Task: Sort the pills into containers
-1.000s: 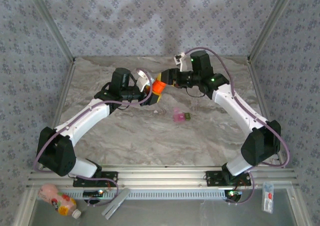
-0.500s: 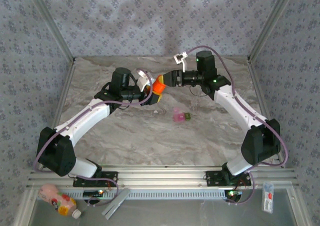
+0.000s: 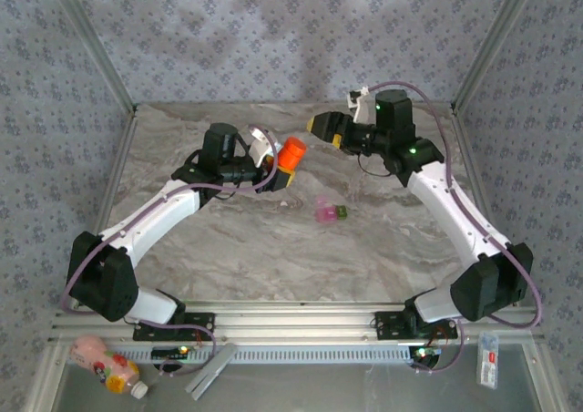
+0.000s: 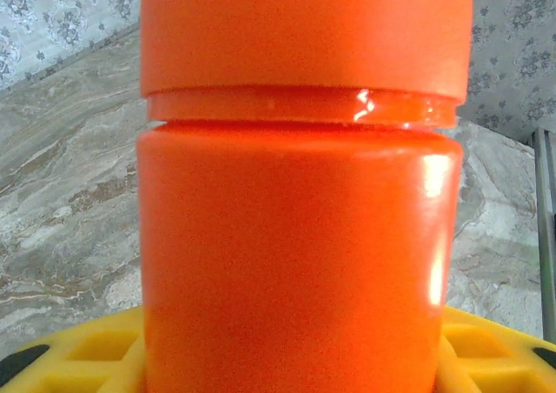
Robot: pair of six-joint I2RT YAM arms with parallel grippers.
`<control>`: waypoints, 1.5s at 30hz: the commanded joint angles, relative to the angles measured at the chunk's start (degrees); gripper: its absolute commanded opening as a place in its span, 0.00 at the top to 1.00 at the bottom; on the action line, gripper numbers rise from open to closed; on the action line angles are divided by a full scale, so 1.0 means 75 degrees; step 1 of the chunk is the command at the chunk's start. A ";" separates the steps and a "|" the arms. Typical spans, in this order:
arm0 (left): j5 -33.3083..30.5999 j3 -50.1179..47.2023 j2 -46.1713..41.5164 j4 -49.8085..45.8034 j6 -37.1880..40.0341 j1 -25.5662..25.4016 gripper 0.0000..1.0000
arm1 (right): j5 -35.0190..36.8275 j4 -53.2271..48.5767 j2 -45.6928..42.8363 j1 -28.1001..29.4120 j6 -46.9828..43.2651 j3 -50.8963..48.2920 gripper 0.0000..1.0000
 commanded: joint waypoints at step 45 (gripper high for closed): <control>0.0271 0.0295 -0.0067 -0.0091 0.0142 -0.0004 1.00 | -0.3679 0.2257 0.1135 -0.0114 -0.2827 -0.0246 0.56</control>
